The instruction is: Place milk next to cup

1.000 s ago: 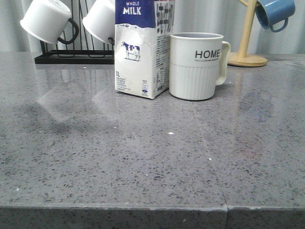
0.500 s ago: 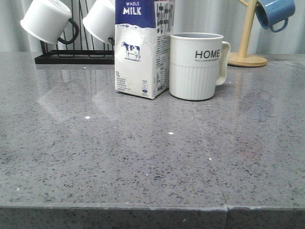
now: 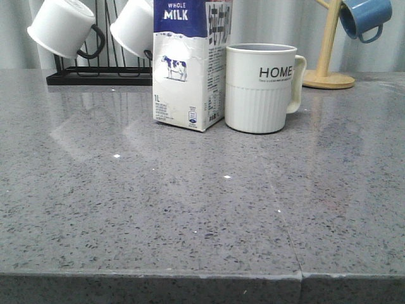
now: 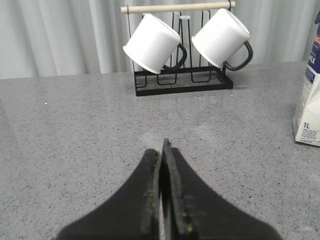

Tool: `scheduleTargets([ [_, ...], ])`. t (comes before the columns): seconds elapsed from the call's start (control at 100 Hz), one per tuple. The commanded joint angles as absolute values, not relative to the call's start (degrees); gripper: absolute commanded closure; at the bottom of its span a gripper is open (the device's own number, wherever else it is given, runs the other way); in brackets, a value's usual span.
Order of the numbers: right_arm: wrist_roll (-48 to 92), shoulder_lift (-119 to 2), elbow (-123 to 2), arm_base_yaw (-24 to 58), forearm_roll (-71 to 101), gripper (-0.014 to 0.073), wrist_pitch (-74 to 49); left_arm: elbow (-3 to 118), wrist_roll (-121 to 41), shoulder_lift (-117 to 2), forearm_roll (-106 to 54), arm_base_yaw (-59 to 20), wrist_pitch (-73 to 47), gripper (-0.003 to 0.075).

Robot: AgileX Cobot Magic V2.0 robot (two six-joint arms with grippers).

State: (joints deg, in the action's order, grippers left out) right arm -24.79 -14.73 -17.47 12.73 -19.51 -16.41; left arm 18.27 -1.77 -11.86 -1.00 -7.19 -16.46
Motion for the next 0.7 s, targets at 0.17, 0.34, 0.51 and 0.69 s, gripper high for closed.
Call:
scheduleTargets([
  [0.17, -24.71, -15.11, -19.09, 12.72, -19.85, 0.0659, -12.00, 14.24, -1.10, -1.97, 0.00, -6.30, -14.42, 0.0741],
  [0.34, -24.71, -15.11, -19.09, 12.72, -19.85, 0.0659, -12.00, 10.27, -1.10, 1.94, 0.00, -6.30, -13.80, 0.0741],
  [0.51, -24.71, -15.11, -19.09, 12.72, -19.85, 0.0659, -11.98, 5.85, -1.10, 1.82, 0.00, -6.30, -7.08, 0.0741],
  [0.69, -24.71, -15.11, -19.09, 12.72, -19.85, 0.0659, -11.99, -0.42, -1.10, 1.96, 0.00, -6.25, 1.48, 0.0741],
])
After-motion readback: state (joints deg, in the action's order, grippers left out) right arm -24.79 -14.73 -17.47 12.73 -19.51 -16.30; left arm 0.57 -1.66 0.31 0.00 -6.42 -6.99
